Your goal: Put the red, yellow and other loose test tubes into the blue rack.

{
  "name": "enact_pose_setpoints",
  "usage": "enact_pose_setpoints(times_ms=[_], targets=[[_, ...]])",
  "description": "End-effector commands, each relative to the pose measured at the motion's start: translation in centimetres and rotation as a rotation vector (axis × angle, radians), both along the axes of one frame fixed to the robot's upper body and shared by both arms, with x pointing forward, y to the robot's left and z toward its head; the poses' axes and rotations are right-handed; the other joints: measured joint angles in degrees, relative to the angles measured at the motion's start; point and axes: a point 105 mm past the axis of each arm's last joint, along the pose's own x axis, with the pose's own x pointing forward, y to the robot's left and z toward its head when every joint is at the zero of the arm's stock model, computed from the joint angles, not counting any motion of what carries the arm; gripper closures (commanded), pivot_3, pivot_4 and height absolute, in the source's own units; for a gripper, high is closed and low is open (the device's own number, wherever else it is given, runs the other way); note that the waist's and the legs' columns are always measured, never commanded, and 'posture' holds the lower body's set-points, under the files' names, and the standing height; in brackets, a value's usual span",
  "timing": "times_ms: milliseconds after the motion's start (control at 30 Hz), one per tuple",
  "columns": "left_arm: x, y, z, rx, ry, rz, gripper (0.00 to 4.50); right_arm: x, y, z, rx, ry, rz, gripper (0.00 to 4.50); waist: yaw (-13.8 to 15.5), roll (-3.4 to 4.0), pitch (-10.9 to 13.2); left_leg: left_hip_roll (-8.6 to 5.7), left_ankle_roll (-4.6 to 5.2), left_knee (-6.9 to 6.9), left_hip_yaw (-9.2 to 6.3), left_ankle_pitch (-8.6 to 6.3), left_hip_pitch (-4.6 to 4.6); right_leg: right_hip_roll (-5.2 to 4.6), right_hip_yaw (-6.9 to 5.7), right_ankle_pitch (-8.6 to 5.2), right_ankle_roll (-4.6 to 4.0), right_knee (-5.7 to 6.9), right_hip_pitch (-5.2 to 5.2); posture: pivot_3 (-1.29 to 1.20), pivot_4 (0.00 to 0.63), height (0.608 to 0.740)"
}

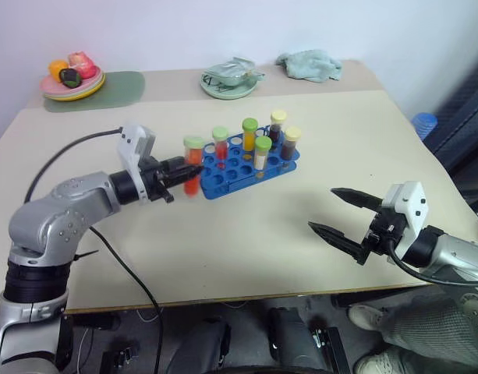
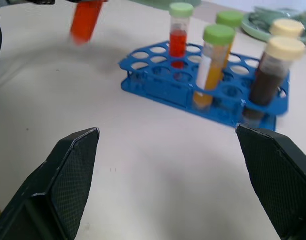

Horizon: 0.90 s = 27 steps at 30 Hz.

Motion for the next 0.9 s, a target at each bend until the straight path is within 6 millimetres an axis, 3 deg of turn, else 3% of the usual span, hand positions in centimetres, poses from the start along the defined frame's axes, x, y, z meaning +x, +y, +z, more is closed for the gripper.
enact_pose_setpoints(times_ms=[33,267,533,700,900], targets=[[1.1,-1.2,1.4,-0.031,-0.199,-0.009,3.12,-0.1,0.6,1.0,0.008,-0.053,0.01,0.0,0.5,-0.01,0.0,0.0,0.06,0.02,0.02,-0.03,0.0,-0.01,0.0,0.01,0.01,-0.04,0.02,0.0,0.15,0.74],[4.9,-5.3,0.2,-0.13,-0.308,0.039,3.12,0.1,0.5,1.3,0.014,-0.074,-0.04,0.0,1.2,-0.04,0.0,-0.01,0.21,0.04,0.08,-0.12,-0.13,-0.01,0.0,0.05,0.09,-0.22,-0.05,0.0,0.15,0.74],[6.7,-9.0,-2.1,-0.092,-0.332,-0.007,3.12,-0.5,0.2,1.0,0.029,-0.084,-0.081,0.0,1.1,-0.04,0.0,0.0,0.23,0.04,0.12,-0.12,-0.13,0.01,0.0,0.1,0.17,-0.27,-0.06,0.0,0.15,0.74],[7.5,-9.1,-3.4,-0.029,-0.354,0.026,3.12,-1.0,-0.1,0.5,0.03,-0.08,-0.099,0.0,1.1,-0.04,0.0,0.0,0.24,0.06,0.12,-0.13,-0.14,0.02,0.0,0.11,0.2,-0.29,-0.05,0.0,0.15,0.74],[8.2,-7.6,-3.8,-0.007,-0.365,0.089,3.12,-1.3,-0.6,-0.2,0.032,-0.076,-0.112,0.0,1.0,-0.03,0.0,0.0,0.24,0.05,0.13,-0.13,-0.1,0.04,0.01,0.12,0.21,-0.26,-0.05,0.0,0.15,0.74]])
